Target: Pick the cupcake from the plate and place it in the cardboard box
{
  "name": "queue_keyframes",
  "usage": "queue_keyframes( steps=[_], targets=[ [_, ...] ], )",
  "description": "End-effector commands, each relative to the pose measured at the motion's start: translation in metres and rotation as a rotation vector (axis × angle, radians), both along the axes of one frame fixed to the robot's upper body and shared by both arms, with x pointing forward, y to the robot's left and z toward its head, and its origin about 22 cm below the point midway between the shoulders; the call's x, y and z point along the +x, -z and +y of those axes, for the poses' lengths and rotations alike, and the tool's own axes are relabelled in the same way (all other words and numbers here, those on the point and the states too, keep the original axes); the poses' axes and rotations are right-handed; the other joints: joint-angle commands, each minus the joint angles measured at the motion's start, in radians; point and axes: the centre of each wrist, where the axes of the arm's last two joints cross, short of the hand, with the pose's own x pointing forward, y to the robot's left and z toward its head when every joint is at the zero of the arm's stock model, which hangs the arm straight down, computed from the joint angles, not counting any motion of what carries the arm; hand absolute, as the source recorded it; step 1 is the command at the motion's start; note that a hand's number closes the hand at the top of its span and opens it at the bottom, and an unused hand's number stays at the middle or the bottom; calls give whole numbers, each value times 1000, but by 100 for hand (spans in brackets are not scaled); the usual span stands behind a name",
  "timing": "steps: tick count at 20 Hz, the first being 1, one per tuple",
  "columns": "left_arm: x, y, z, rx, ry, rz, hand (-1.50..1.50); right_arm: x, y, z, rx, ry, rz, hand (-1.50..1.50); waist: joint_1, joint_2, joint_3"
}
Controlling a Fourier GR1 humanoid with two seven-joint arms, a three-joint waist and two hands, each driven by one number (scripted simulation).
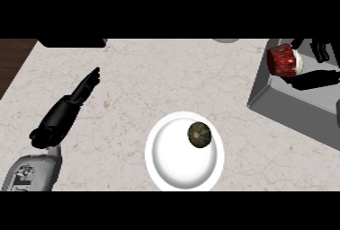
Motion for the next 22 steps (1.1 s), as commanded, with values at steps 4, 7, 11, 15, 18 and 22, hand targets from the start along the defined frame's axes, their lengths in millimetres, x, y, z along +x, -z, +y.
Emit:
queue_keyframes(
  steps=[4, 7, 11, 15, 18, 22],
  targets=[
    [-1, -6, 10, -3, 11, -24, 0, 36, -14, -60, -119, 149, 35, 150, 21, 7, 0],
    [2, -17, 9, 4, 28, -16, 0, 39, 7, -85, -179, 137, 164, 150, 26, 9, 1],
    [8, -14, 0, 3, 30, -18, 0, 51, -8, -95, -237, 128, 399, 150, 32, 12, 0],
    [12, -8, -10, -18, 29, -23, 0, 44, 20, -125, -276, 84, 467, 150, 38, 19, 2],
    [16, -11, -1, -10, 40, -30, 0, 44, 0, -140, -356, 114, 567, 150, 50, 23, 2],
    [11, -16, -7, -1, 47, -38, 0, 38, 24, -151, -336, 13, 666, -150, 53, 21, 3]
  ],
)
